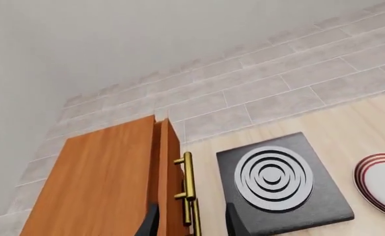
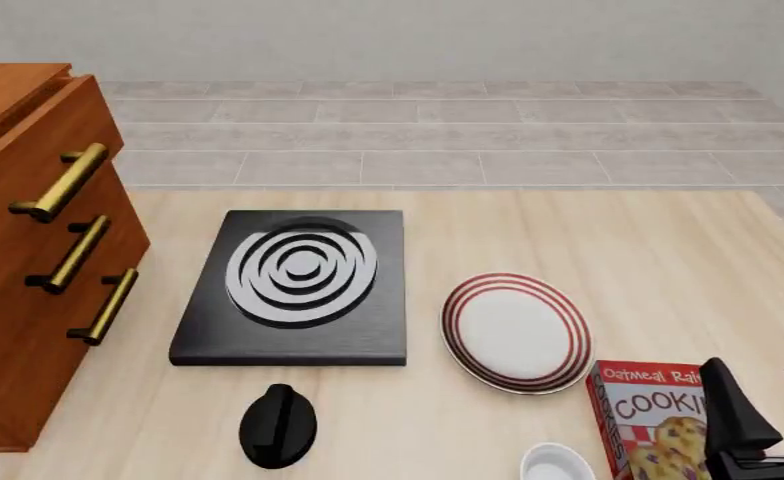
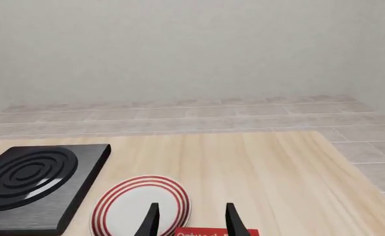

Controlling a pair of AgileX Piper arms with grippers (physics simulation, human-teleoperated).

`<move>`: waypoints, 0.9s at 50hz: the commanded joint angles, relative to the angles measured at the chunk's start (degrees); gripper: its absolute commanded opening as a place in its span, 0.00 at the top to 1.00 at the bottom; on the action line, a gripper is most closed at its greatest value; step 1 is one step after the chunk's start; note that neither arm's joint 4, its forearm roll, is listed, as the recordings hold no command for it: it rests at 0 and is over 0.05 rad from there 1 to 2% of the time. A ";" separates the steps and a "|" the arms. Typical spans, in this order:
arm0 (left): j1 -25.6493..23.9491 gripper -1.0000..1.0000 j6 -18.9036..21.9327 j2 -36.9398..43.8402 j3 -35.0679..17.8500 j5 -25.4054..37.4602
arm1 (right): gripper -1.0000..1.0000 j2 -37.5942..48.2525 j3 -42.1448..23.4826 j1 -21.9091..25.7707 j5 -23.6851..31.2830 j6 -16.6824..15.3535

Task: Pick the akita bowl in the top layer of the wooden cabinet and place it on the plate.

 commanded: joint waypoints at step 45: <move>3.71 0.00 -6.31 7.22 1.05 5.57 | 0.00 0.64 0.02 0.20 -0.54 0.16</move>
